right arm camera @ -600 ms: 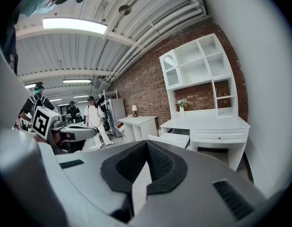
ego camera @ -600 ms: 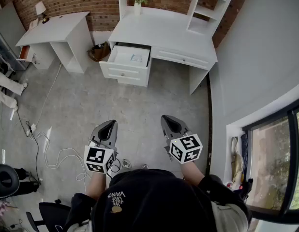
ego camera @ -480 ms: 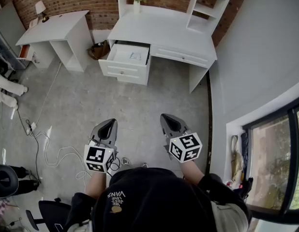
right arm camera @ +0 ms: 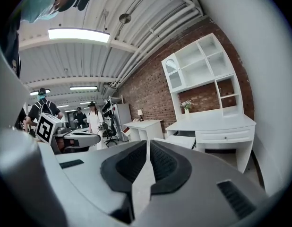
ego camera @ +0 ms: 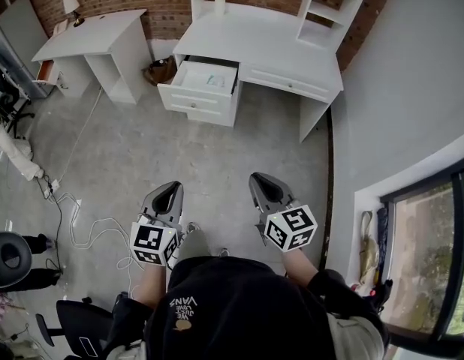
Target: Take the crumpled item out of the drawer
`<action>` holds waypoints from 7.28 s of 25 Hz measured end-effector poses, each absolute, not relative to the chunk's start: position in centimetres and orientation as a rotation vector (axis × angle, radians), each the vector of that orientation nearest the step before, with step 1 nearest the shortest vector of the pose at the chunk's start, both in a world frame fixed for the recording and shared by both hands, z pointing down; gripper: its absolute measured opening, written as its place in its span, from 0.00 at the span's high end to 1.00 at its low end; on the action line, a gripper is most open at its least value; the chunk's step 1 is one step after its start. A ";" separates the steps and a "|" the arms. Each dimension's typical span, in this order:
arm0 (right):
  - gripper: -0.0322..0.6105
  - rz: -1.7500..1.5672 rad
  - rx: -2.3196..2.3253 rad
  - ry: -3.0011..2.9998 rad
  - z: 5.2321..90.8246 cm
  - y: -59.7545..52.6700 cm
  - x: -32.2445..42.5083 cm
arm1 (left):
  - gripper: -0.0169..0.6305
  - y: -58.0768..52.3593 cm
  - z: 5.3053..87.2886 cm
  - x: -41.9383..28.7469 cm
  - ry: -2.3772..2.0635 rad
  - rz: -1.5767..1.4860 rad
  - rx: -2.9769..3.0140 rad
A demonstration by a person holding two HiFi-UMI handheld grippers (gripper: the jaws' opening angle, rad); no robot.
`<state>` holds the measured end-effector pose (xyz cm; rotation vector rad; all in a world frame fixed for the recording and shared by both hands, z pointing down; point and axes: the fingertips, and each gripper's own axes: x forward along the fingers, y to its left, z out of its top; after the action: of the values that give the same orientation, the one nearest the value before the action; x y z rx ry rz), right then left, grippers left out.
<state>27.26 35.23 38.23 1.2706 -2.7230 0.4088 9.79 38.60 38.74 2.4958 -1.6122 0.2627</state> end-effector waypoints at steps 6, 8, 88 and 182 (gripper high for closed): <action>0.95 0.399 1.299 -2.707 38.5 32.7 26.4 | 0.95 35.9 39.4 9.4 -1.553 0.238 2.522; 0.89 0.397 1.308 -2.695 38.7 31.2 25.8 | 0.90 34.4 40.0 9.0 -1.522 0.236 2.530; 0.67 0.587 1.017 -2.025 73.2 -35.9 8.6 | 0.82 -23.6 52.4 -4.4 -1.422 0.302 2.388; 0.93 0.183 1.381 -2.329 45.1 -9.6 10.8 | 0.82 -2.1 42.1 -7.1 -1.480 0.162 2.609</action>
<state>10.83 -9.58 45.12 1.3808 -2.3286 0.1831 -7.14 -2.11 42.12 2.6087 -1.4796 0.1617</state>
